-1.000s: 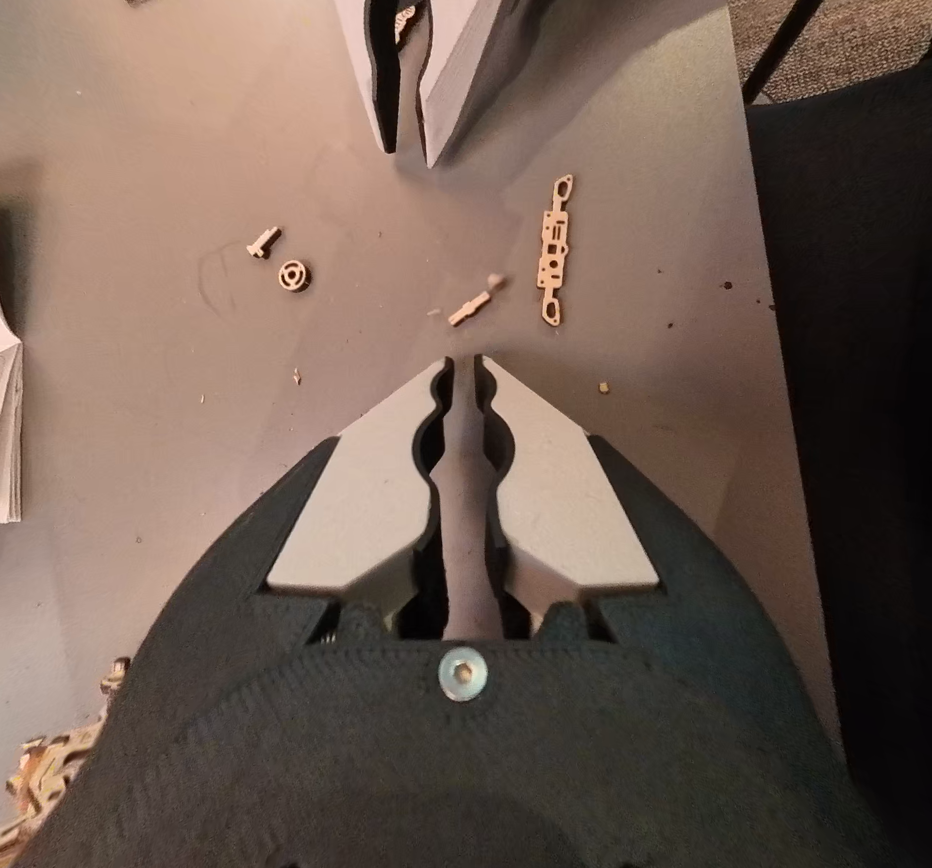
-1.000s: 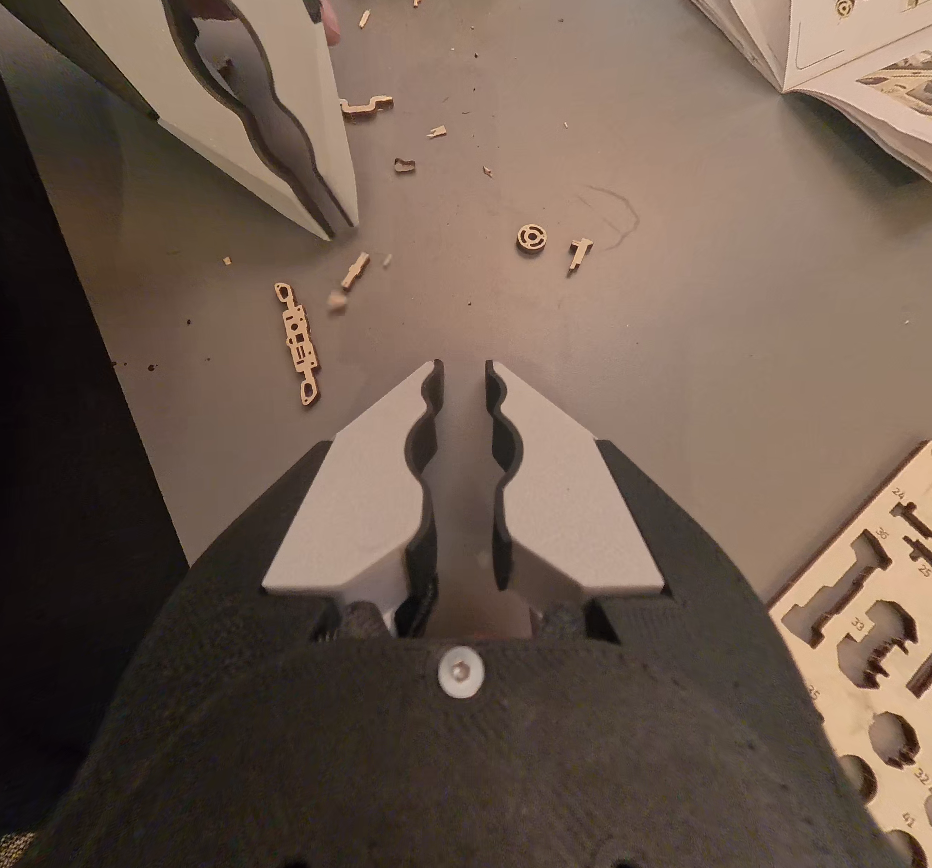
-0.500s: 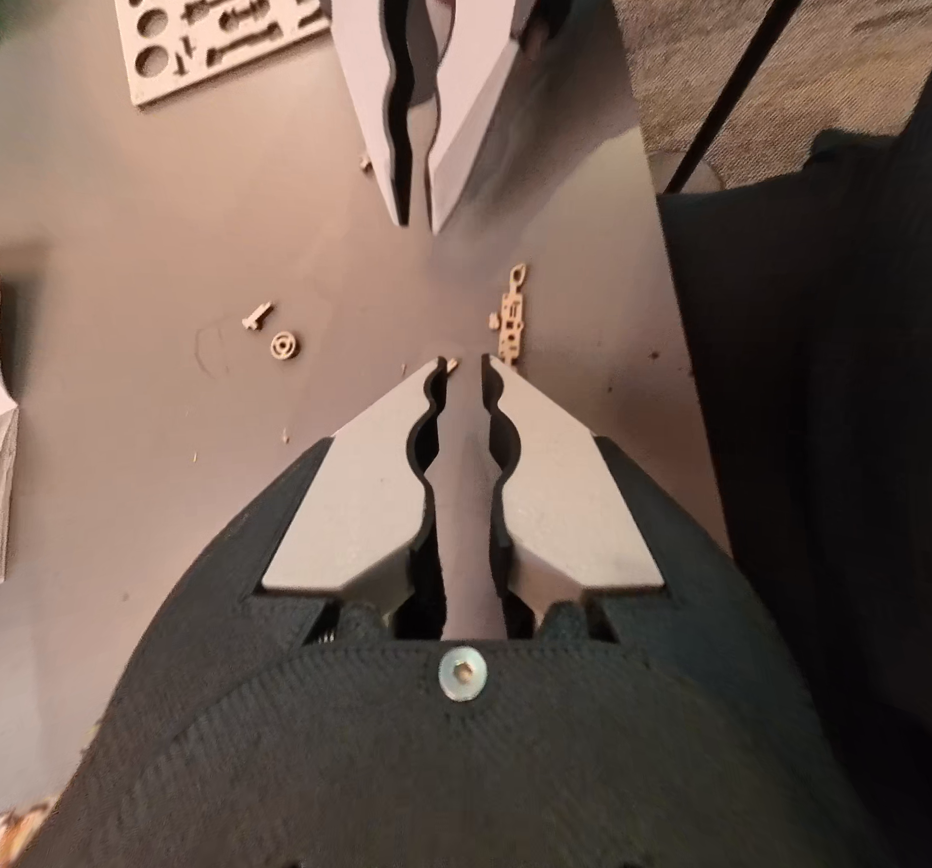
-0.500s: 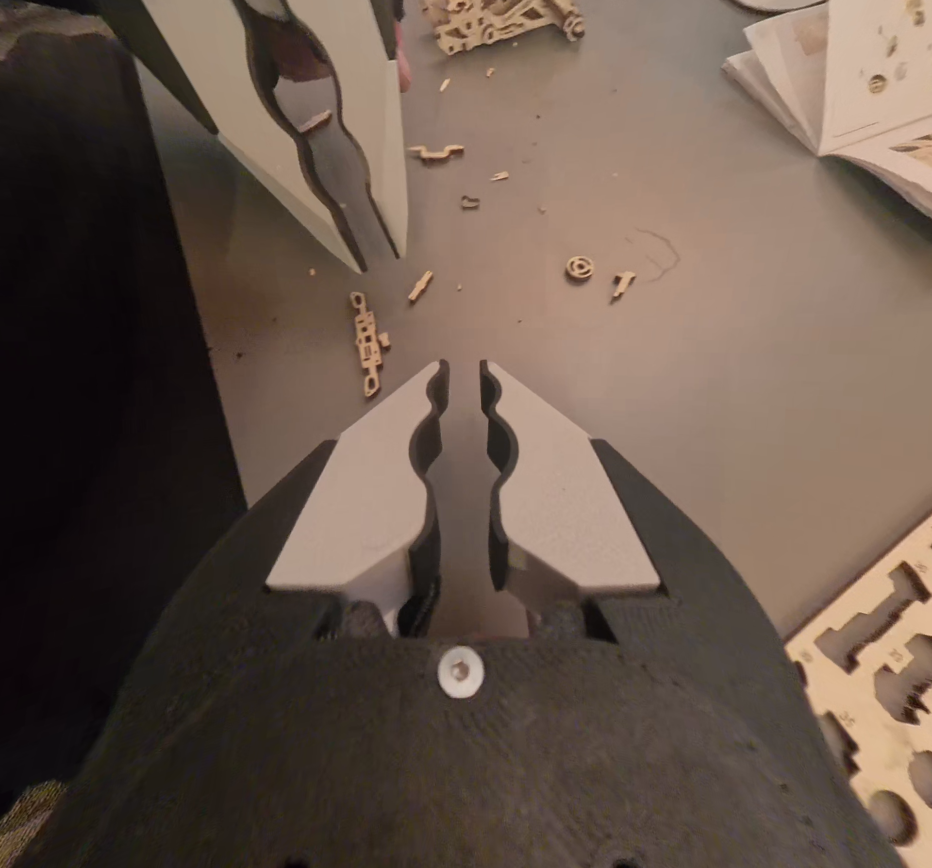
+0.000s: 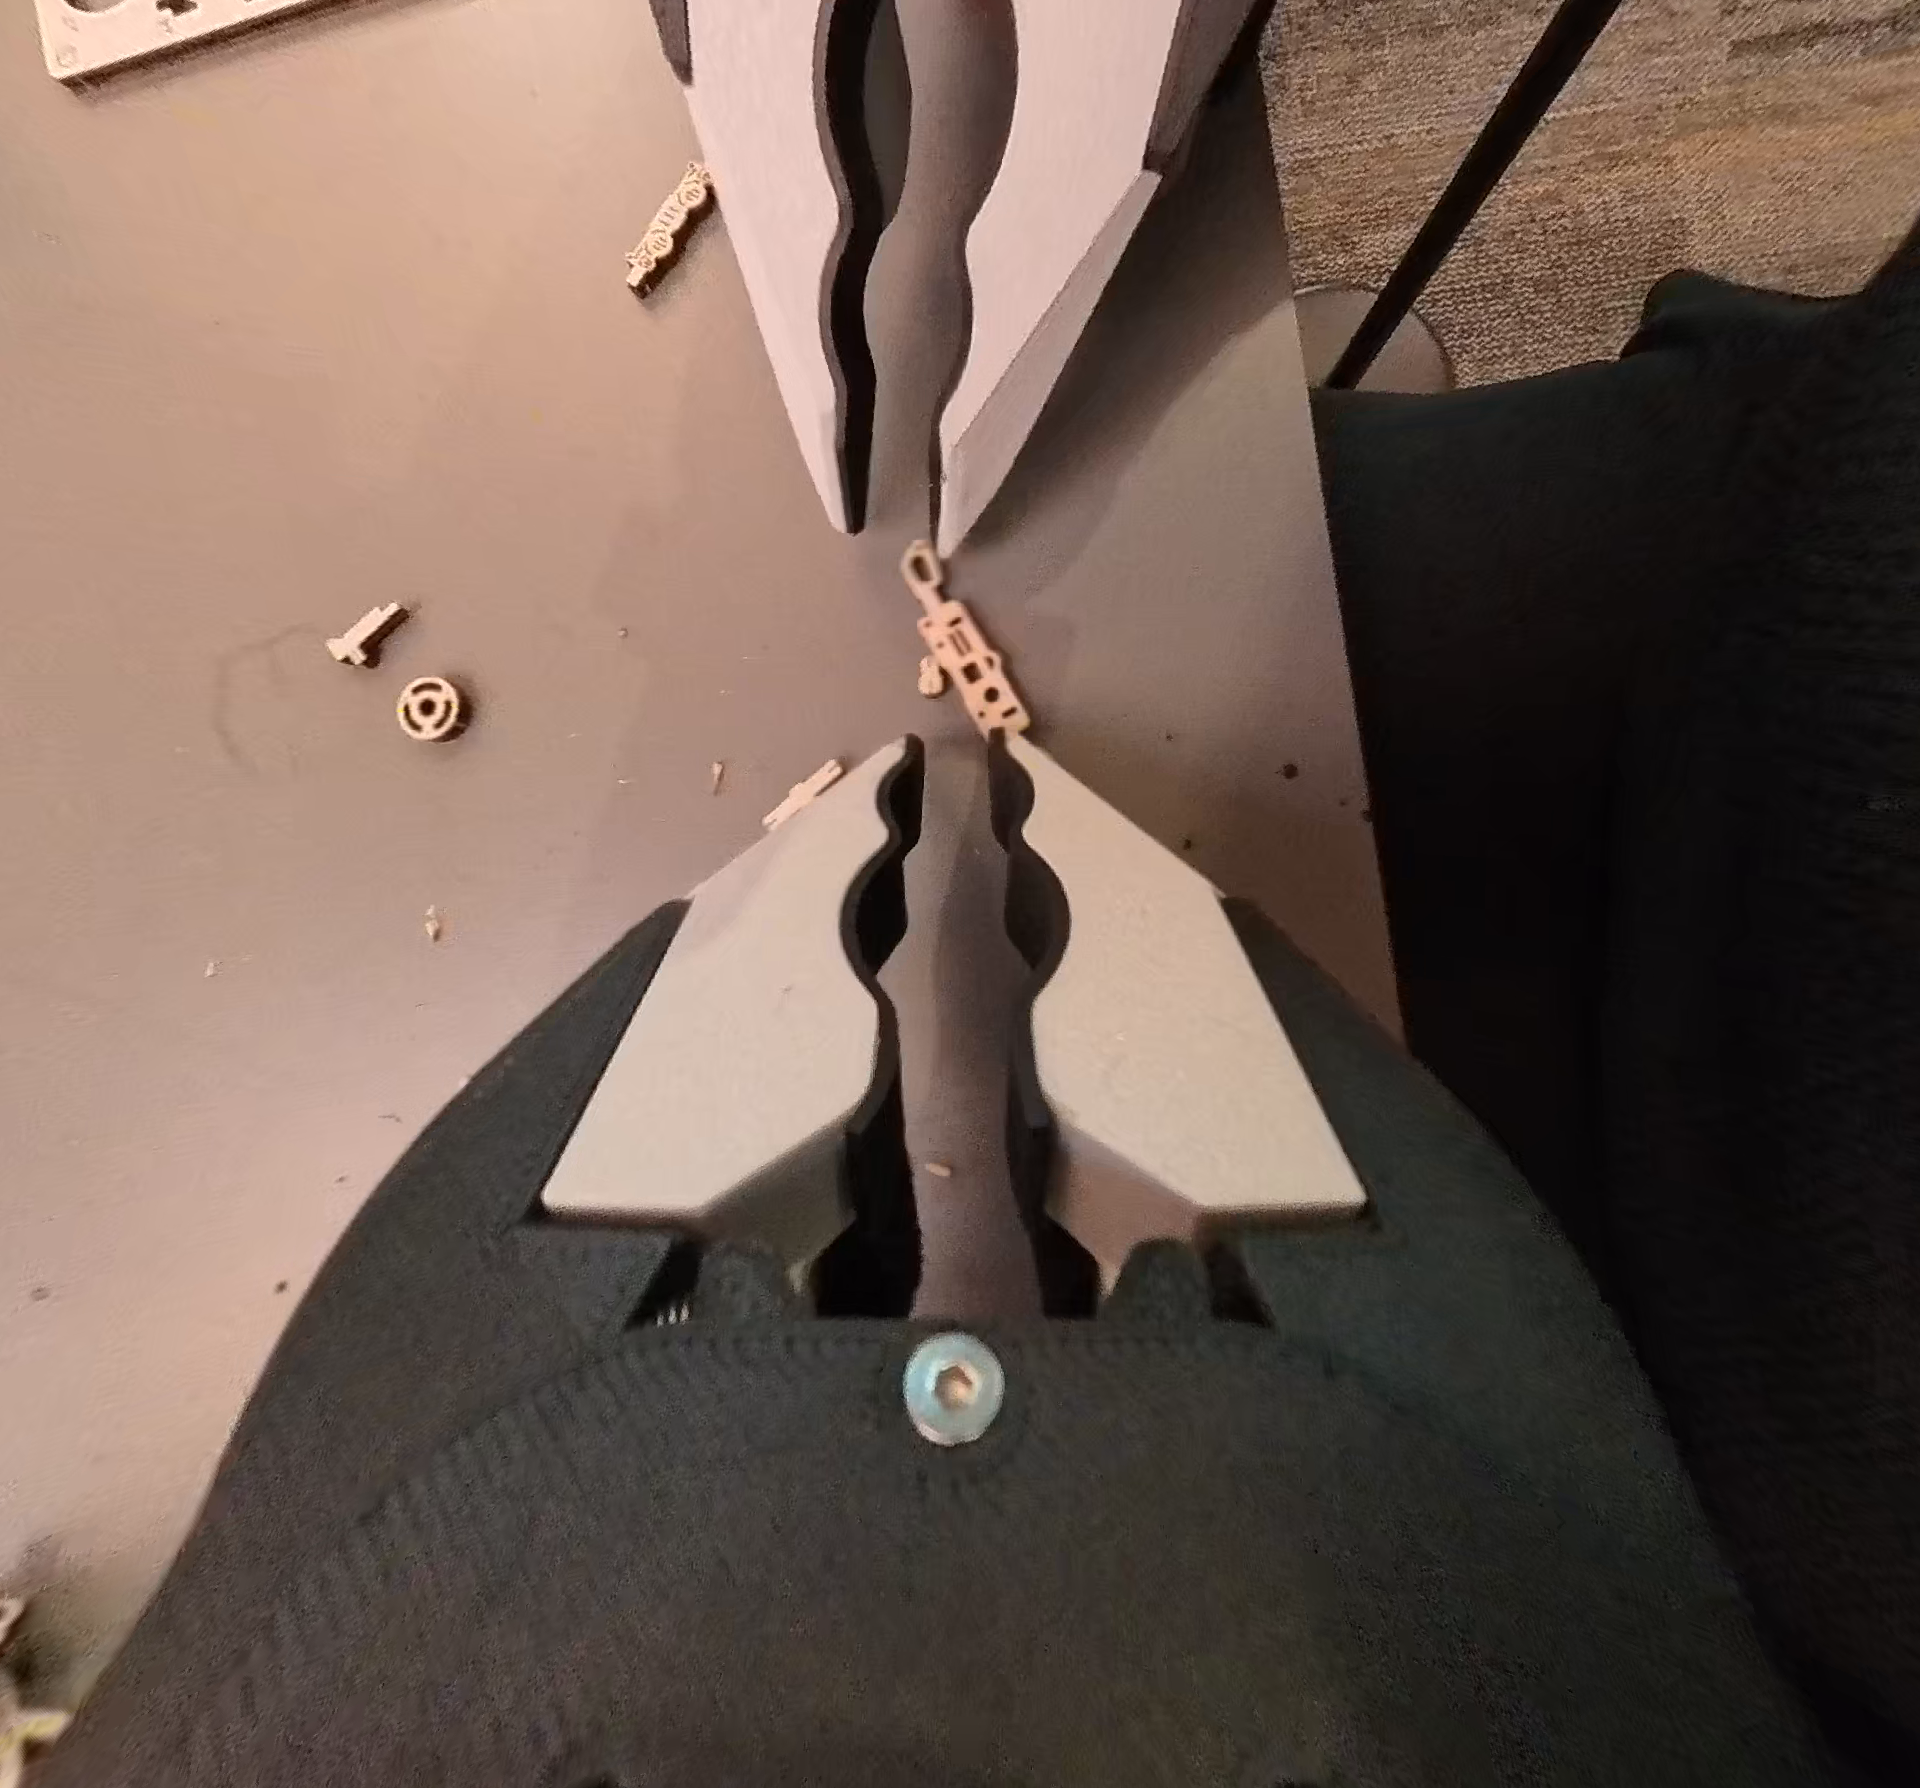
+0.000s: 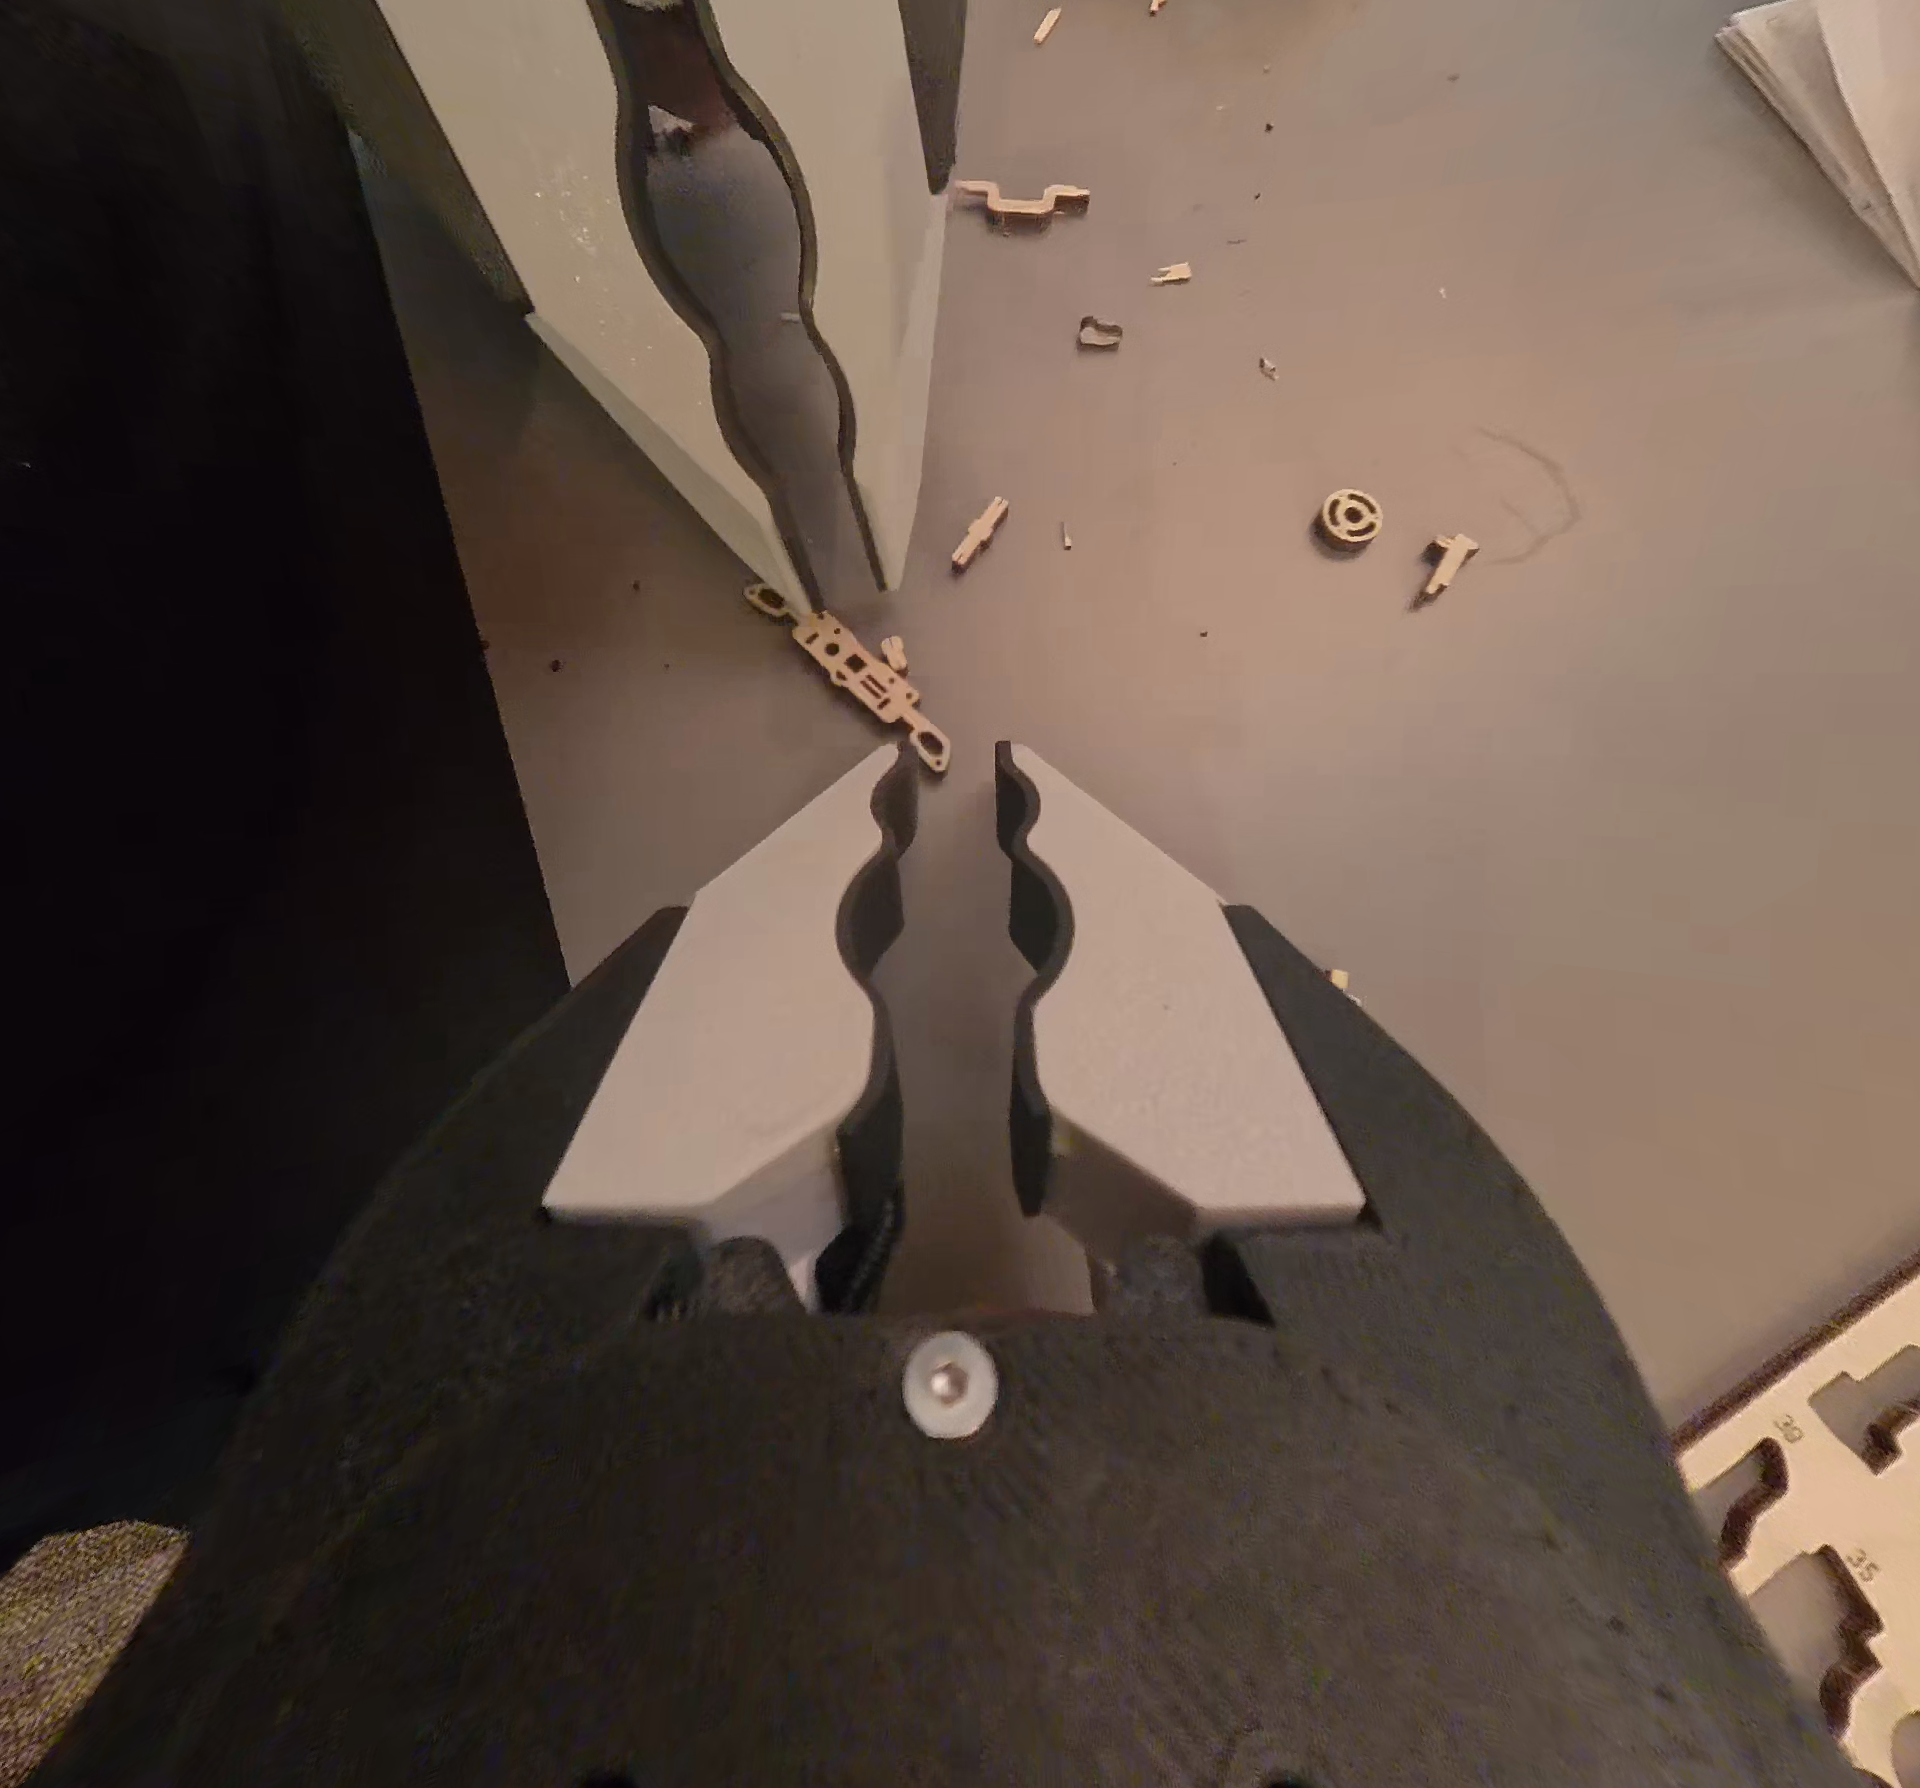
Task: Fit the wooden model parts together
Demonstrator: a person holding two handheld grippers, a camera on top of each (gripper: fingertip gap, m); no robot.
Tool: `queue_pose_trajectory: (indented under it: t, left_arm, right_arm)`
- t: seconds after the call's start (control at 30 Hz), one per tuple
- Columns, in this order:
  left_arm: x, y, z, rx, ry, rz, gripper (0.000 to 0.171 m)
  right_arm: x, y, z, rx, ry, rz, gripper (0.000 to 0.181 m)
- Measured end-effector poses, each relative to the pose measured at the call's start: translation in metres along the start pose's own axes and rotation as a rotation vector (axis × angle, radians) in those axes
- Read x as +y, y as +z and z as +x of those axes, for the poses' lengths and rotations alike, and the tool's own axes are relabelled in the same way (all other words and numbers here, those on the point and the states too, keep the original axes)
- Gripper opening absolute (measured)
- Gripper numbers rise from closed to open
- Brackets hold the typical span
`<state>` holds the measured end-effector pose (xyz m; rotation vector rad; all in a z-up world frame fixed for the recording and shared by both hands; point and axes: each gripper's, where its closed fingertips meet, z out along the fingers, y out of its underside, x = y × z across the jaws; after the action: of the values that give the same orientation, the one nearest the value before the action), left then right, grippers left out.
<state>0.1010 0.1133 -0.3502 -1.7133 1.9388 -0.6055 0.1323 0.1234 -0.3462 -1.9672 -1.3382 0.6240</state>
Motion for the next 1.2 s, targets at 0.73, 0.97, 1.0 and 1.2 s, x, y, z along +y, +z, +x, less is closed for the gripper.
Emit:
queue_pose_trajectory:
  t: [0.73,0.97,1.0,1.2]
  left_arm:
    - [-0.009,0.010,-0.004,-0.020,-0.078,0.025,0.021]
    - [-0.016,0.013,-0.009,-0.057,-0.065,0.037,0.026]
    - [-0.015,0.011,-0.010,-0.066,-0.075,0.038,0.027]
    - [0.000,-0.002,-0.011,-0.091,-0.135,0.023,0.029]
  right_arm:
    - [-0.004,-0.002,-0.005,-0.015,0.008,0.029,0.012]
    - [-0.004,-0.004,-0.003,-0.014,0.029,0.038,0.013]
    - [-0.004,-0.005,-0.002,-0.012,0.038,0.040,0.013]
    - [-0.001,-0.011,-0.002,-0.010,0.055,0.053,0.014]
